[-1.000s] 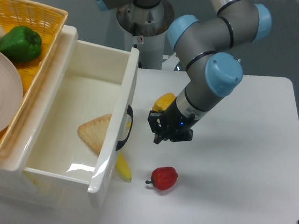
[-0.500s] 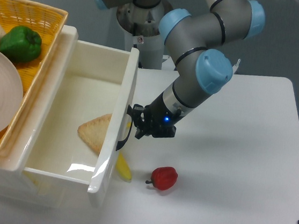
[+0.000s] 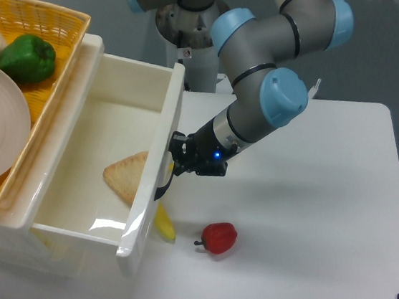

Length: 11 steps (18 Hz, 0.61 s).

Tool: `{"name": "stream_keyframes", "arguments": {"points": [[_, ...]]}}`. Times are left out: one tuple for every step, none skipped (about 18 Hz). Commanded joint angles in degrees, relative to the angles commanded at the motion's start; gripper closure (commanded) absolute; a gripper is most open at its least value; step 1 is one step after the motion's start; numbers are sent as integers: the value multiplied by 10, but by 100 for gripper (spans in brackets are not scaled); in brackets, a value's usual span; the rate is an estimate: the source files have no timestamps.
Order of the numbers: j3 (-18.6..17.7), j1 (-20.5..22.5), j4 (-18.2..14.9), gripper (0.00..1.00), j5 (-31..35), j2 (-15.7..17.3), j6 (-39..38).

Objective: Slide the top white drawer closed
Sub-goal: 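Press the gripper against the drawer front and push it inward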

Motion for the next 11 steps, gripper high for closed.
{"name": "stream_keyframes", "arguments": {"points": [[0, -1, -2, 100, 0, 0, 0], [0, -1, -5, 100, 0, 0, 0], [0, 0, -8, 100, 0, 0, 0], [0, 1, -8, 100, 0, 0, 0], [0, 1, -9, 100, 0, 1, 0], [0, 1, -11, 100, 0, 2, 0], [0, 1, -12, 100, 0, 5, 0], [0, -1, -12, 100, 0, 8, 0], [0, -1, -12, 100, 0, 8, 0], [0, -1, -13, 100, 0, 8, 0], [0, -1, -15, 100, -1, 8, 0]]}}
